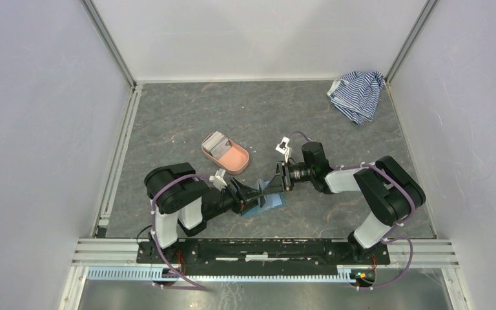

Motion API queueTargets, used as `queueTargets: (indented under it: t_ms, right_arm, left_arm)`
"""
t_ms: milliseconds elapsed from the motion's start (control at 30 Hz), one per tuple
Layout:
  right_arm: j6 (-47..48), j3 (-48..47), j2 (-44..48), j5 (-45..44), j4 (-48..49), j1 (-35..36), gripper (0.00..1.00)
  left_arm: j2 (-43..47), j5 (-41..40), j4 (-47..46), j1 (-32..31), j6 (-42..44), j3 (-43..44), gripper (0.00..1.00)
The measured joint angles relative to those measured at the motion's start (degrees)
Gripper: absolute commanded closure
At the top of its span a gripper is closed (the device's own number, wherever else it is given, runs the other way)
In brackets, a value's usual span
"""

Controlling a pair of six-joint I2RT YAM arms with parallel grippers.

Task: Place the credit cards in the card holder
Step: Open the card holder at the center of the board.

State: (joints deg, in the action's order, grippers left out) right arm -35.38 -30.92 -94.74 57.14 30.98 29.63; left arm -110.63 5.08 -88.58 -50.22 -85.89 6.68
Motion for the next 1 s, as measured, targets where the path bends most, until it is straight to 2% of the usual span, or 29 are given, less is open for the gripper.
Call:
queueTargets:
  t_ms: [300,600,667,733,1000]
  right_arm:
    - [1.1,-0.6,0.4,1.0,-0.2,0.1,0.56]
    - [3.0,-1.6,0.7,1.4,-1.4,1.8,0.55]
    - [3.5,-1.7,0.7,1.3,-1.7,2.2,0.55]
    - [3.8,-1.7,0.7,1.3,-2.1,2.9,0.54]
    - [4.9,-1.7,-0.8,0.9,-4.4,4.3,0.54]
  left_arm:
    - [0.7,-0.2,0.0,0.0,0.0,-0.1,0.19]
    - [0.9,-0.3,0.0,0.2,-0.8,-0.3,0.18]
    - [0.9,-0.3,0.0,0.4,-1.3,-0.5,0.21]
    - [0.9,-0.4,0.0,0.4,-1.8,-0.5,0.29]
    - [-0.4,-0.5,0.1,0.7,-1.9,-2.0,0.50]
